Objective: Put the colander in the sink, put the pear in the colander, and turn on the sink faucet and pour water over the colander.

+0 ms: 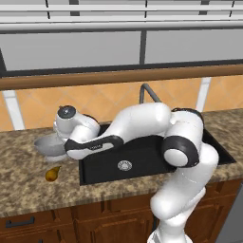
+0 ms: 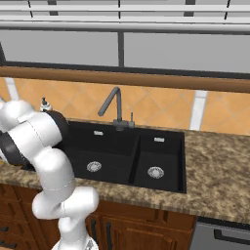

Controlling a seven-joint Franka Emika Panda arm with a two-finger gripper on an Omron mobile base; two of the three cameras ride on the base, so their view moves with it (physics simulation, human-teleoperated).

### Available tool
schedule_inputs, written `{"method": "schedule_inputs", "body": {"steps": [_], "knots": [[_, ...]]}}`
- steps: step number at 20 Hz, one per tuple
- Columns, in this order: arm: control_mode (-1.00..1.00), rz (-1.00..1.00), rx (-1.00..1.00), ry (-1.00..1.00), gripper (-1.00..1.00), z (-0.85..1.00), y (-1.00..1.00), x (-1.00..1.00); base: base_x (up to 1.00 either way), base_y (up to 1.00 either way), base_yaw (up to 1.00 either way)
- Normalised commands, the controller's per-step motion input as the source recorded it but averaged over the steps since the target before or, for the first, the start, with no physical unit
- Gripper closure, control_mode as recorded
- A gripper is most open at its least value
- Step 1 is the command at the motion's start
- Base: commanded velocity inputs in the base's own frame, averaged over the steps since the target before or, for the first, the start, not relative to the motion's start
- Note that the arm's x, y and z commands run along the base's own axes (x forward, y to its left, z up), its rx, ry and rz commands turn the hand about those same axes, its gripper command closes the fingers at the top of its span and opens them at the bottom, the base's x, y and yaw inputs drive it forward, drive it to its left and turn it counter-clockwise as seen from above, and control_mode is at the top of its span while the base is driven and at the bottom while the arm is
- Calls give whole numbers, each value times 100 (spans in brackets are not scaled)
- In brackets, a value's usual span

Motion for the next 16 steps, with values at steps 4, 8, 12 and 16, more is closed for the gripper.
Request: {"method": "schedule_inputs", "body": {"steps": [4,8,12,16], "knots": [[-100,-41,0,-30,100,13,-53,-1,0,0,0],[-100,-52,0,-24,100,0,-50,-9,0,0,0],[-100,-57,0,-5,100,0,-56,-14,0,0,0],[-100,-55,4,1,100,0,-55,-8,0,0,0]]}}
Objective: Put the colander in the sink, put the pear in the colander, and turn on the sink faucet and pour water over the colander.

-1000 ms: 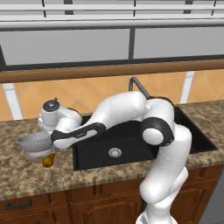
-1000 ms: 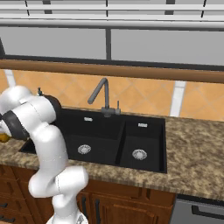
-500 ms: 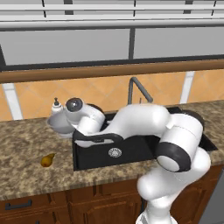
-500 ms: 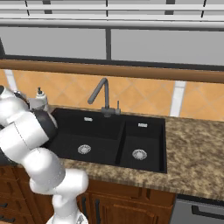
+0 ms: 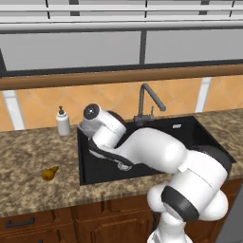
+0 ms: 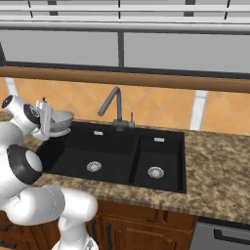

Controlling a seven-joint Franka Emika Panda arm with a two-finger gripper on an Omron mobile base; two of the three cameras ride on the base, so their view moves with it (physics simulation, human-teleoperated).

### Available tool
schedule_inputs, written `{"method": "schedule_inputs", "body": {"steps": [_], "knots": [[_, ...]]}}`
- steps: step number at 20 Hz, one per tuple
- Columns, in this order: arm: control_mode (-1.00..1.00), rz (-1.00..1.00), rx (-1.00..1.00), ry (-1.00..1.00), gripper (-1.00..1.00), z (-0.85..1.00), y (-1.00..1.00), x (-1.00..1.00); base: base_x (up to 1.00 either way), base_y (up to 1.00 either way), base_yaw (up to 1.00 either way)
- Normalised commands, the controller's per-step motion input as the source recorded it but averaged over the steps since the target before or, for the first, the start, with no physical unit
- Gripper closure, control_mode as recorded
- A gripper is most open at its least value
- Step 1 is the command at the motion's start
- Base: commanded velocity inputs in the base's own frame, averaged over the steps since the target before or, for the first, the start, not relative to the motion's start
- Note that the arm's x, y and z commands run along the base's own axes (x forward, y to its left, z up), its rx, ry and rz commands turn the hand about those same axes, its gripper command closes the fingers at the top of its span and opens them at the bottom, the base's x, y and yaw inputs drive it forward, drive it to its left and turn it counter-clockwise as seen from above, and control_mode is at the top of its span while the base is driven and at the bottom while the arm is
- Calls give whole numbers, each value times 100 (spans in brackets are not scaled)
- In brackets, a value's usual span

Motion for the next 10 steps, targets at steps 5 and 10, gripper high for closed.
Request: {"method": "schedule_inputs", "body": {"steps": [5,10], "knots": [[-100,-50,5,4,100,-6,-51,-7,0,0,0],[-100,-45,1,6,100,-40,-35,-9,0,0,0]]}}
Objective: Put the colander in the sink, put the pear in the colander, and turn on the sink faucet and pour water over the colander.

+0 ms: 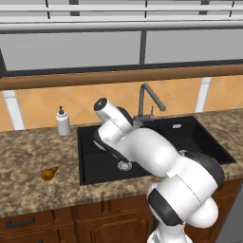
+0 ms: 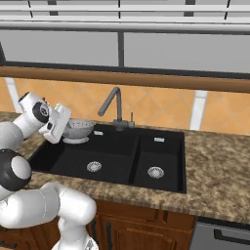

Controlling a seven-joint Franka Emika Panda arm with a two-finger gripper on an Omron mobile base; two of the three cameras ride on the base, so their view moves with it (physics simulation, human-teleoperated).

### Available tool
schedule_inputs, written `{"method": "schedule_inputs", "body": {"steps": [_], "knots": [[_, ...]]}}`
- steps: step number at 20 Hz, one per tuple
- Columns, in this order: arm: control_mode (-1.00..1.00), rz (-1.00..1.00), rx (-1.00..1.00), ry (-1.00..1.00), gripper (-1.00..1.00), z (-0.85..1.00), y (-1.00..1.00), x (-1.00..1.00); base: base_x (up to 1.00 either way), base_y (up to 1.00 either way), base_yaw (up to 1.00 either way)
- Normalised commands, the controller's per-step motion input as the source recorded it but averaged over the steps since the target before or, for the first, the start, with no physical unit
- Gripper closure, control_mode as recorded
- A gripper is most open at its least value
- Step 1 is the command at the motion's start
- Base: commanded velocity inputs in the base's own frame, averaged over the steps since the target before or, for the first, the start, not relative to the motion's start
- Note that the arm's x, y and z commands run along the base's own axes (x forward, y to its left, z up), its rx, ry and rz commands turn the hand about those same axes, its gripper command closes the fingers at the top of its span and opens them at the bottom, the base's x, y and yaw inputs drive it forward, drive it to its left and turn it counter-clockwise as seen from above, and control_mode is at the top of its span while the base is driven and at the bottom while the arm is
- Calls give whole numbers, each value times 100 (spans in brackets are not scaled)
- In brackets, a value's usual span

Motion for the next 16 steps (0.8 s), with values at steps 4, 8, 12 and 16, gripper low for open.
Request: {"method": "schedule_inputs", "body": {"steps": [4,8,12,16], "knots": [[-100,-39,0,3,100,-65,-28,-6,0,0,0],[-100,-35,0,0,100,-71,-21,0,0,0,0],[-100,-29,0,0,100,-67,-17,0,0,0,0],[-100,-26,0,-1,100,-66,-13,0,0,0,0]]}}
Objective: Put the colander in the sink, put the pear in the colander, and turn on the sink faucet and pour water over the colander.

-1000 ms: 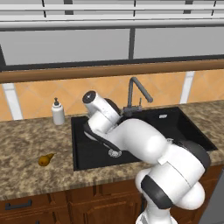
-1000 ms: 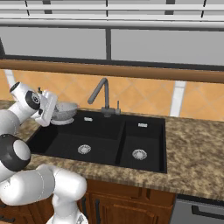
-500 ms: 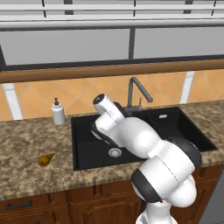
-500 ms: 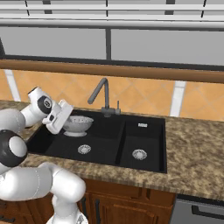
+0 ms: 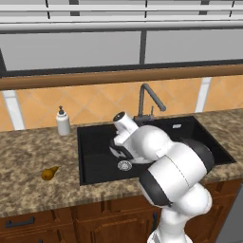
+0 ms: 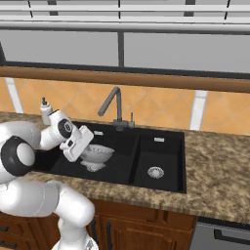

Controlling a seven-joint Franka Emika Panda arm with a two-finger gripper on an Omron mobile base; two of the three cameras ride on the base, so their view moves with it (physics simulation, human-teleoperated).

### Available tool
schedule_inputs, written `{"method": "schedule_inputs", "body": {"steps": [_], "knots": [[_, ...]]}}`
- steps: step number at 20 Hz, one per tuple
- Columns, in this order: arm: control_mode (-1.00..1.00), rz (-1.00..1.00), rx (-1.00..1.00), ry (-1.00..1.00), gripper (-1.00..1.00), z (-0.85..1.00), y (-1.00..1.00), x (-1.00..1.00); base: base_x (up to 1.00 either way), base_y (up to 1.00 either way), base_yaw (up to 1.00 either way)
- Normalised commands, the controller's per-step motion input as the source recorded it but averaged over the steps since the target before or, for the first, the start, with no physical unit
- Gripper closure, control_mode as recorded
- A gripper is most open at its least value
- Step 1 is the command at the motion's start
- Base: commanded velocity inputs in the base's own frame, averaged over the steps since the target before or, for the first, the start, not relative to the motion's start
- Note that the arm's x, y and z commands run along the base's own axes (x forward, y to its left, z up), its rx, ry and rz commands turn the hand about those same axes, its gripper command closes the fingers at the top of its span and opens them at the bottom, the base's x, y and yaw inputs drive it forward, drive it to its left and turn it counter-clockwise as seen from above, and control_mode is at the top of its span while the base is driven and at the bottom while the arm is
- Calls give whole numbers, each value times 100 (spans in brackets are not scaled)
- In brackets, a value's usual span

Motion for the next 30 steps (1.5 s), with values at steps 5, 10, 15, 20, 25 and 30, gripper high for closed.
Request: {"method": "schedule_inputs", "body": {"steps": [5,10,15,20,25,30], "knots": [[-100,-24,-1,-6,100,-57,-3,0,0,0,0],[-100,-23,-3,-11,100,-58,0,0,0,0,0],[-100,-22,-6,-18,100,-50,0,2,0,0,0],[-100,-22,-7,-22,100,-40,0,10,0,0,0],[-100,-21,-2,-14,100,-37,0,3,0,0,0],[-100,-21,0,-5,100,-39,0,12,0,0,0]]}}
